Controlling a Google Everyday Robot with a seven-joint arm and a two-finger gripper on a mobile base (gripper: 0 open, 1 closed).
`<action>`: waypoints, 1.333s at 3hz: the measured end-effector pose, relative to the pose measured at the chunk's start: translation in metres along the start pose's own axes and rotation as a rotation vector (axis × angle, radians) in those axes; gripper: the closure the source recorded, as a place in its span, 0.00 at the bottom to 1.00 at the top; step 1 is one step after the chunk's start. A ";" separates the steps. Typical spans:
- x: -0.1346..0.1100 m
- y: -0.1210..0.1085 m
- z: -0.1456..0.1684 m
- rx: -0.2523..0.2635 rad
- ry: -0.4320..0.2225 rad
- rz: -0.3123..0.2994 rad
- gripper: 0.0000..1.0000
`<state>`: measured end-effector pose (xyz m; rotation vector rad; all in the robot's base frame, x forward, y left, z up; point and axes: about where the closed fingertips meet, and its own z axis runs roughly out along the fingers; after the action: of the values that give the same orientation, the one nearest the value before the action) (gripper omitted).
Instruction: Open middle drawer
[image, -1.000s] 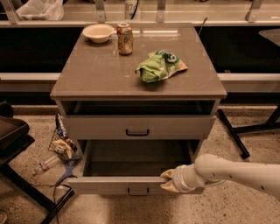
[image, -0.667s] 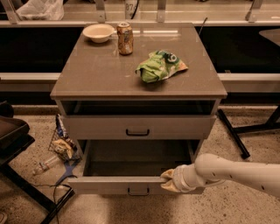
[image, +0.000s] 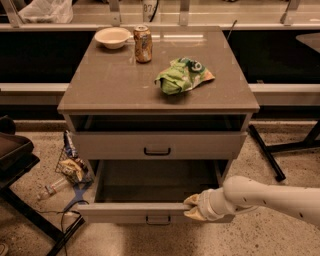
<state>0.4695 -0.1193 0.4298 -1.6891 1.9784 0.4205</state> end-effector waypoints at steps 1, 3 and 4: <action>0.000 0.000 0.000 0.000 0.000 0.000 0.56; 0.000 0.001 0.001 -0.002 0.000 0.000 0.00; 0.000 0.001 0.001 -0.002 0.000 0.000 0.00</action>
Offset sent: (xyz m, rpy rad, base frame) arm 0.0000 0.0000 0.0000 0.0000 0.0000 0.0000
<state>0.4691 -0.1186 0.4294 -1.6901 1.9780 0.4225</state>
